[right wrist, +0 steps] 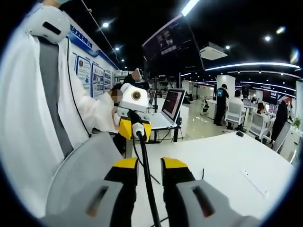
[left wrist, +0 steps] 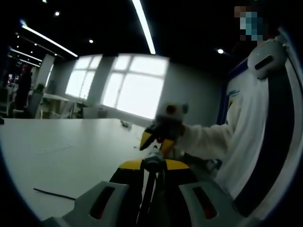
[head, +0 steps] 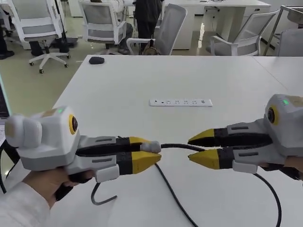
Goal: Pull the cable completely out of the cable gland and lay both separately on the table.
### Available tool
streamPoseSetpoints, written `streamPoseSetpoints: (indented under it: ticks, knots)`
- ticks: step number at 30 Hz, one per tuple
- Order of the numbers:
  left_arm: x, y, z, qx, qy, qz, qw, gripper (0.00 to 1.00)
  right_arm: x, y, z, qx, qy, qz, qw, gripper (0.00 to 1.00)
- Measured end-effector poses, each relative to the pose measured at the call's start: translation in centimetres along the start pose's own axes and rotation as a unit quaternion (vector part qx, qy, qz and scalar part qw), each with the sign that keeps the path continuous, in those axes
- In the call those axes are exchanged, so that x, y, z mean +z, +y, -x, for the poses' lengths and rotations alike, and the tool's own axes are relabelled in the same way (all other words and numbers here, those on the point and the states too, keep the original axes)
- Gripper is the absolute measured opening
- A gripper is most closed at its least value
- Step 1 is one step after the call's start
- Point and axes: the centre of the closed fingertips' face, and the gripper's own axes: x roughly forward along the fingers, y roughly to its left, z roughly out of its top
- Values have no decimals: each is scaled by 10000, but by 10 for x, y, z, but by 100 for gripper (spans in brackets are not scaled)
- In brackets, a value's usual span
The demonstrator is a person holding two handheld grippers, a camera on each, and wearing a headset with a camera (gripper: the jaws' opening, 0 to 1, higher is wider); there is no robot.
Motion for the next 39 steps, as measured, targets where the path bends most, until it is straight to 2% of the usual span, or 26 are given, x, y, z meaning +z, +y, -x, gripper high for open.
streamPoseSetpoints:
  ticks: [4,8,15,22,30,39]
  knots:
    - [0,-1,-2,-20,-3,10,10000,17,11,7,-11,173,-35,198,9996,17]
    - [-1,-2,-3,-46,10,4,10000,17,13,9,-17,254,-40,252,9994,15]
    - [-1,-2,-1,-51,21,6,10000,17,13,11,-18,335,-84,255,9991,5]
    - [-1,-2,-2,-56,-10,27,10000,17,12,11,-17,346,-120,211,9991,4]
    - [-5,0,-3,-63,30,30,10000,17,3,11,-16,357,-107,134,9992,4]
    - [-14,6,6,50,16,148,9999,17,-14,5,-5,222,13,-95,9997,4]
